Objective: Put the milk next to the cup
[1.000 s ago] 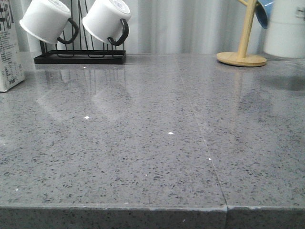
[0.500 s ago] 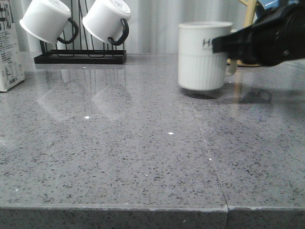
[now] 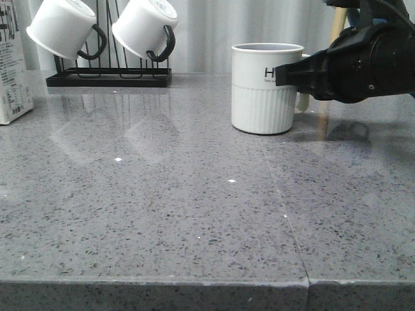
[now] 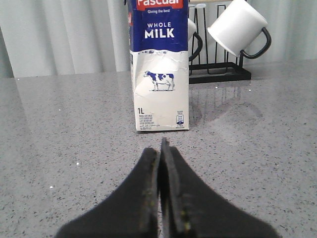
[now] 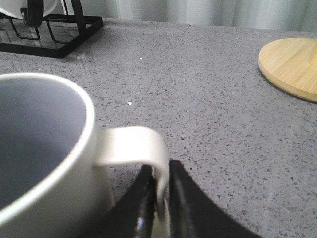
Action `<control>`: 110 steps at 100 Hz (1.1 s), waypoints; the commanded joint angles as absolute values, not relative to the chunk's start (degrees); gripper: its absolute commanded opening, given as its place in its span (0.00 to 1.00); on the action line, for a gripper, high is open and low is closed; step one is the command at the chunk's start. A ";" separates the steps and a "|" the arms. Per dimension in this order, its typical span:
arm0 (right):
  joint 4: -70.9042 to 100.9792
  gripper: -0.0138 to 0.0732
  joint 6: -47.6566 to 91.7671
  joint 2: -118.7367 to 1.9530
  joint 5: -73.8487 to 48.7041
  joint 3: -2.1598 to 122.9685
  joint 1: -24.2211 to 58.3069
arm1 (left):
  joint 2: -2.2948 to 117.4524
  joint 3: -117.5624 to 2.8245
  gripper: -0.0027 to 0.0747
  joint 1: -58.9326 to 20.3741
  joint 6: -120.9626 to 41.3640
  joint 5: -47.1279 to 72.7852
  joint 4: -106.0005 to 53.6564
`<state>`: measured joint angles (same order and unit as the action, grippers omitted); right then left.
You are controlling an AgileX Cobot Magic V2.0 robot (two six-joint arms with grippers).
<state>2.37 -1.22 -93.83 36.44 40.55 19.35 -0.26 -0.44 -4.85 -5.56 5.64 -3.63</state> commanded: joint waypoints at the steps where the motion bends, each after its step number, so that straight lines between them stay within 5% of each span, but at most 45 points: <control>1: 1.79 0.42 -1.00 -92.01 41.06 41.74 19.26 | -1.99 3.03 0.01 -4.77 -5.58 1.50 -3.67; 64: 4.41 0.46 -1.00 -70.23 36.05 26.15 19.14 | -1.99 3.03 0.01 -4.77 -5.58 1.50 -3.67; 97: 4.41 0.09 -1.00 -44.60 6.08 22.91 19.14 | -1.99 3.03 0.01 -4.77 -5.58 1.50 -3.67; 110: 4.41 0.08 -1.00 -34.75 -4.70 22.91 19.14 | -1.99 3.03 0.01 -4.77 -5.58 1.50 -3.67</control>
<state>4.54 -1.22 -40.36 -0.78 21.48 19.35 -0.26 -0.44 -4.85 -5.56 5.64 -3.63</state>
